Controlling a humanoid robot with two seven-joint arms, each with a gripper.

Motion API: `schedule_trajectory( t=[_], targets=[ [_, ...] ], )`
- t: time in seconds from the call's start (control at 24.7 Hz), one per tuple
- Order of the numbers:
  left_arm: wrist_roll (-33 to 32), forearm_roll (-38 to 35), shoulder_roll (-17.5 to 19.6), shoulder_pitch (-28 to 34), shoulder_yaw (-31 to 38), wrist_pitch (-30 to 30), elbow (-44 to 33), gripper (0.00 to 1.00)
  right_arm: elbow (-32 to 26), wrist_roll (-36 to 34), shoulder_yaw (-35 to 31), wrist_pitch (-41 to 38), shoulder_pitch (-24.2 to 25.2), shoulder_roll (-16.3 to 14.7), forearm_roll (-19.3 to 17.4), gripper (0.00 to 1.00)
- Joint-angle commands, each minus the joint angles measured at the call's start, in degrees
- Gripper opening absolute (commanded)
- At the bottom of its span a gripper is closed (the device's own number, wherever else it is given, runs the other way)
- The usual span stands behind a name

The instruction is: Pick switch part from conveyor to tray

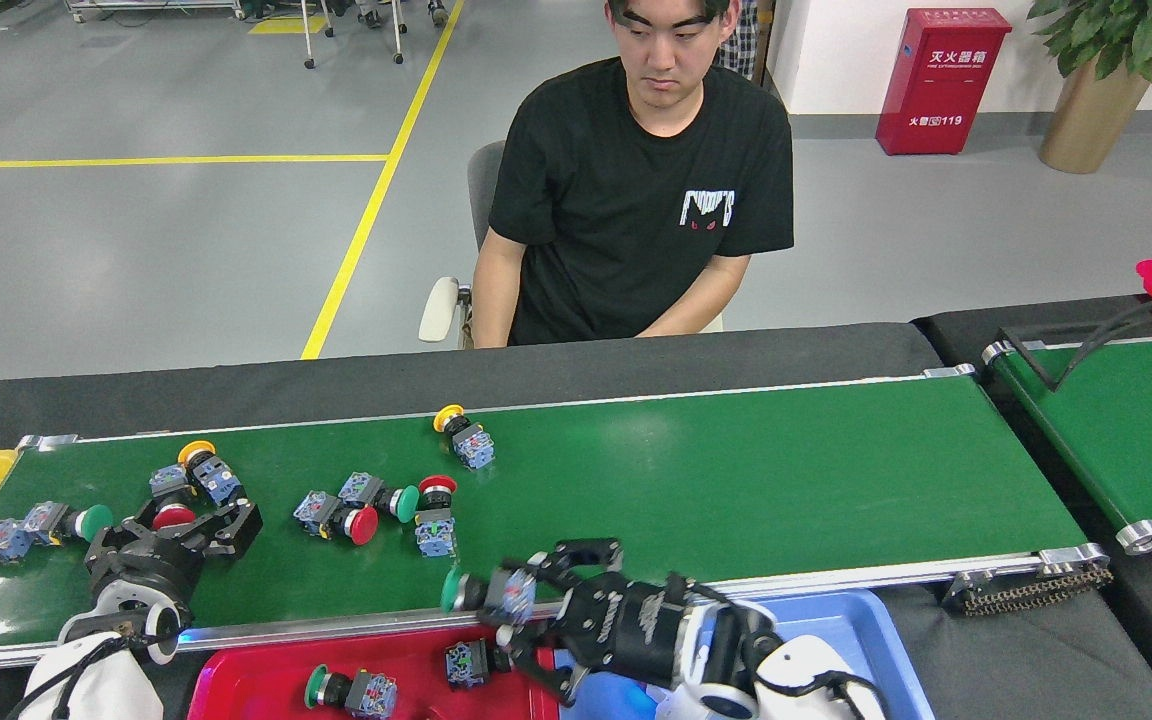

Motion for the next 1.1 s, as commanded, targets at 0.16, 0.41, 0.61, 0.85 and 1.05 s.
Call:
schedule_trajectory(
  t=[0.16,0.41,0.61,0.85,1.05],
  targets=[
    [0.62,0.18,0.72,-2.75,-0.07,1.76,0.38,0.98,-1.74,-0.52,-2.48,0.09,-0.60,1.51,-0.80,0.99],
    [6.15,4.92,3.27,0.23,-0.42,0.27,1.35,0.25,-8.34,-0.43,-24.63,10.46,7.14,1.33,-0.88,0.98],
    [9.14,6.16,4.41,3.22,-0.68,-2.01,0.56,0.11,-9.21,-0.52,-38.34,20.22,10.65,-1.39,-0.88,0.98],
    [9.67,8.79,3.97,13.32,-0.24,-10.27,-15.78,0.10,-9.39,-1.57,-48.45,20.22,16.63,-3.76,-0.88,0.98],
    [9.05,14.59,4.41,33.19,0.02,-27.24,-38.99,0.22,-9.39,-3.33,-49.33,20.22,18.39,-5.35,-0.88,0.99]
  ],
)
